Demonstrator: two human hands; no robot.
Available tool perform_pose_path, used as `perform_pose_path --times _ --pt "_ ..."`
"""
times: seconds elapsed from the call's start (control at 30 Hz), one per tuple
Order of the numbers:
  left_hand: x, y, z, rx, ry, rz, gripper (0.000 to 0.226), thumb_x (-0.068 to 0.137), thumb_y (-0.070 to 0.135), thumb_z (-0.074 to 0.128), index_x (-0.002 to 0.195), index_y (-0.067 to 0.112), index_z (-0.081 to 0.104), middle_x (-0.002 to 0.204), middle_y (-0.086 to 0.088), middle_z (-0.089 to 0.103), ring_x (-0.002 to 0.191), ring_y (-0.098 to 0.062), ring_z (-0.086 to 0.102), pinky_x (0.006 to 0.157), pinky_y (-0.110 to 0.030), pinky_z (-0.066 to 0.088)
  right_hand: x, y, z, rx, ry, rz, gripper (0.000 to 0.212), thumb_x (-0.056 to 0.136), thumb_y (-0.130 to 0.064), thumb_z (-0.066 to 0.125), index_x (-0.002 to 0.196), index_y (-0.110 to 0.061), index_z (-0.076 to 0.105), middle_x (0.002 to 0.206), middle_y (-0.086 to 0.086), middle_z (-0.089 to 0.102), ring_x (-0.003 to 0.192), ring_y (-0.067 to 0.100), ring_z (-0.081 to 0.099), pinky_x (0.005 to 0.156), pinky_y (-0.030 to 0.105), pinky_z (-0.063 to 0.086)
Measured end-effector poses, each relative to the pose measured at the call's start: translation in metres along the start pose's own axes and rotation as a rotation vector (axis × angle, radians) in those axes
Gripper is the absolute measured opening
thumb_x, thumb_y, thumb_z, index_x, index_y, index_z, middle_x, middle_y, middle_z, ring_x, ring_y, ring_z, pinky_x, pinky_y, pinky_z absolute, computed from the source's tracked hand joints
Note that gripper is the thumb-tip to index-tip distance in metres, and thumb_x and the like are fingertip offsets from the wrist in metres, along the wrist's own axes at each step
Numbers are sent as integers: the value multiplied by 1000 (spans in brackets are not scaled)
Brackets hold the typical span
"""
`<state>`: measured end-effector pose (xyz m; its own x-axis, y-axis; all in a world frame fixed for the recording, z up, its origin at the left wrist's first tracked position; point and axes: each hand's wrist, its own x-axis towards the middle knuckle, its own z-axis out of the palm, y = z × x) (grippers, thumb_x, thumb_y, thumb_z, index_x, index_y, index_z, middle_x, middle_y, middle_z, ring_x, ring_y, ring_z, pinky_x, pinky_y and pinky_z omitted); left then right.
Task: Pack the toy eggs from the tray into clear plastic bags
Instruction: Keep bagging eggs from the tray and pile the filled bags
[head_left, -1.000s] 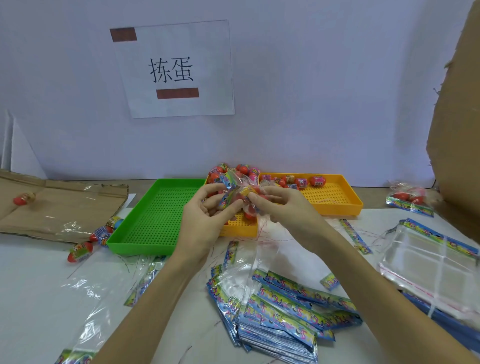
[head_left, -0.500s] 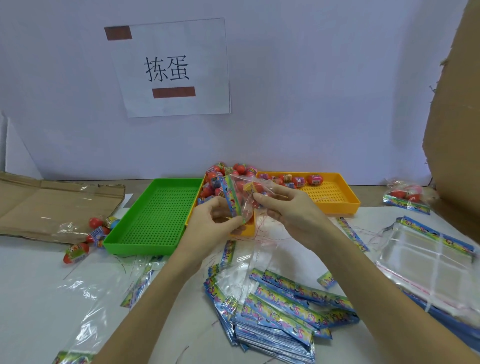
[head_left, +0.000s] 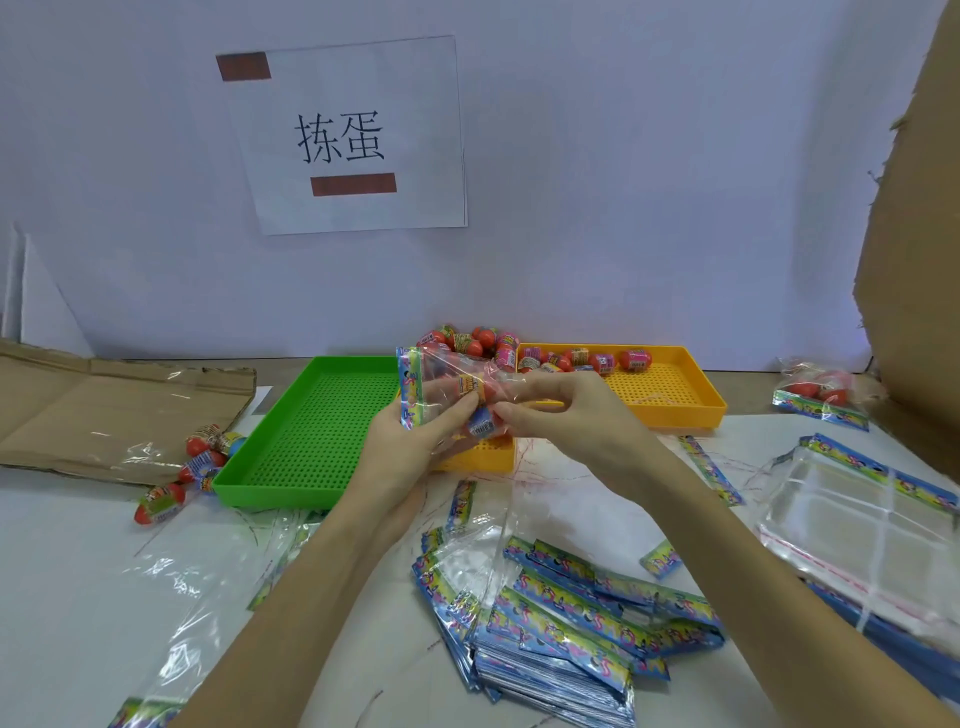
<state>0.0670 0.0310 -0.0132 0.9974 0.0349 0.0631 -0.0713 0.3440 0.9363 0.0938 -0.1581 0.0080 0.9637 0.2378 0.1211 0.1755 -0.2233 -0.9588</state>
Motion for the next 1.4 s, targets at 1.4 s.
perform_pose_path --times 1.4 --pt "0 18 -14 382 -167 204 44 84 34 83 126 22 74 120 0 78 115 -19 73 94 -33 60 -6 -11 -6 -399 32 -311 38 100 3 55 111 -23 80 101 -14 74 85 -18 57 66 3 43"
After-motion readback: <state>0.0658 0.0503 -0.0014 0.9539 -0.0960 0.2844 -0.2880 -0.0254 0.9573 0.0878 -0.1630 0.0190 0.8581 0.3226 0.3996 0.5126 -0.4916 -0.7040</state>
